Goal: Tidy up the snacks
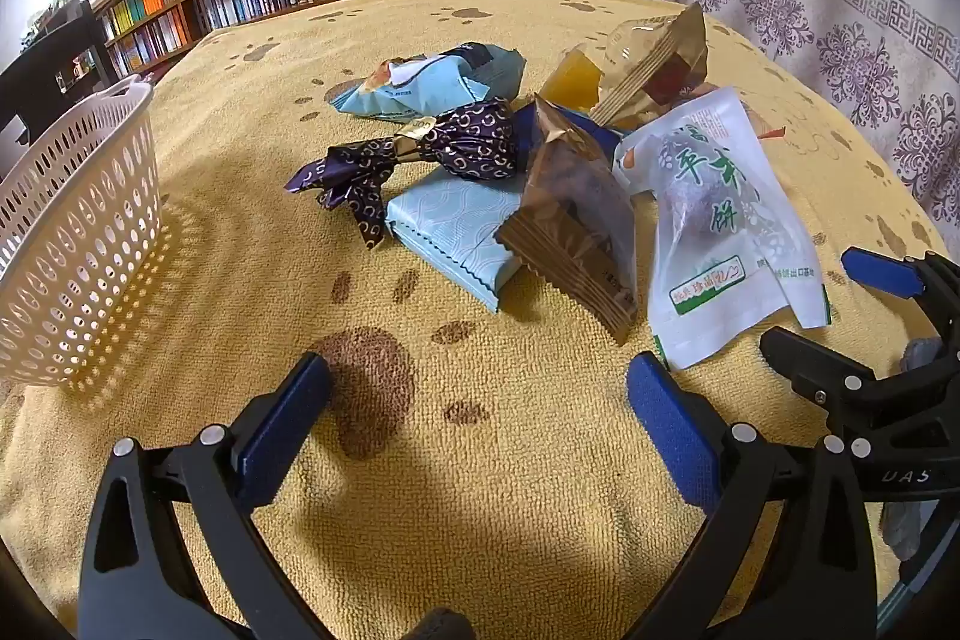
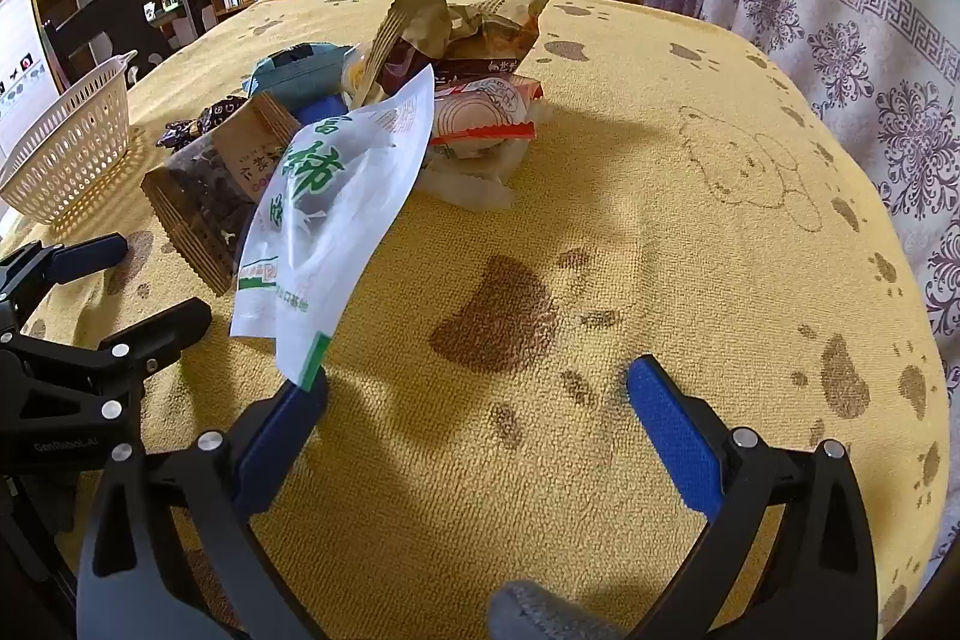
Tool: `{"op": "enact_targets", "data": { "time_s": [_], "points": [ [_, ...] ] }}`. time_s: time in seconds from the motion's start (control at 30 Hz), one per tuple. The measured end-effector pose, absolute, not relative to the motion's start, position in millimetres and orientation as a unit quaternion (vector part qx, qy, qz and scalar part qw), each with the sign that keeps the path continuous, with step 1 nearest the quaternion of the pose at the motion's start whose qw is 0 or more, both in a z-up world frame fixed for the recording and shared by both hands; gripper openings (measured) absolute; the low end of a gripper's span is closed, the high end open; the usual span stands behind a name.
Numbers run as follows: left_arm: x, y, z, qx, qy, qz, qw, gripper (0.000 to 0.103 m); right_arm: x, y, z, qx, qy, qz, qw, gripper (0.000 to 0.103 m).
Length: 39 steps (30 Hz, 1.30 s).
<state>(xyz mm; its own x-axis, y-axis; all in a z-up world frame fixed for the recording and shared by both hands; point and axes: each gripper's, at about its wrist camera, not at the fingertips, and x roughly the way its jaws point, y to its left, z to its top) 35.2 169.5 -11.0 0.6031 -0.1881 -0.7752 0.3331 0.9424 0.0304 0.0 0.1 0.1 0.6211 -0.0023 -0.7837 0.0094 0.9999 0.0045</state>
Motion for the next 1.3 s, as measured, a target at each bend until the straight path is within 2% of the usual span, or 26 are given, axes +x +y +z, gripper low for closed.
{"op": "enact_targets", "data": {
  "time_s": [1.3],
  "points": [
    [35.9,168.4,-11.7,0.092,0.423,-0.153,0.889,0.100,1.5,-2.6,-2.8,0.004,0.438,0.004,0.899,0.098]
  ]
}}
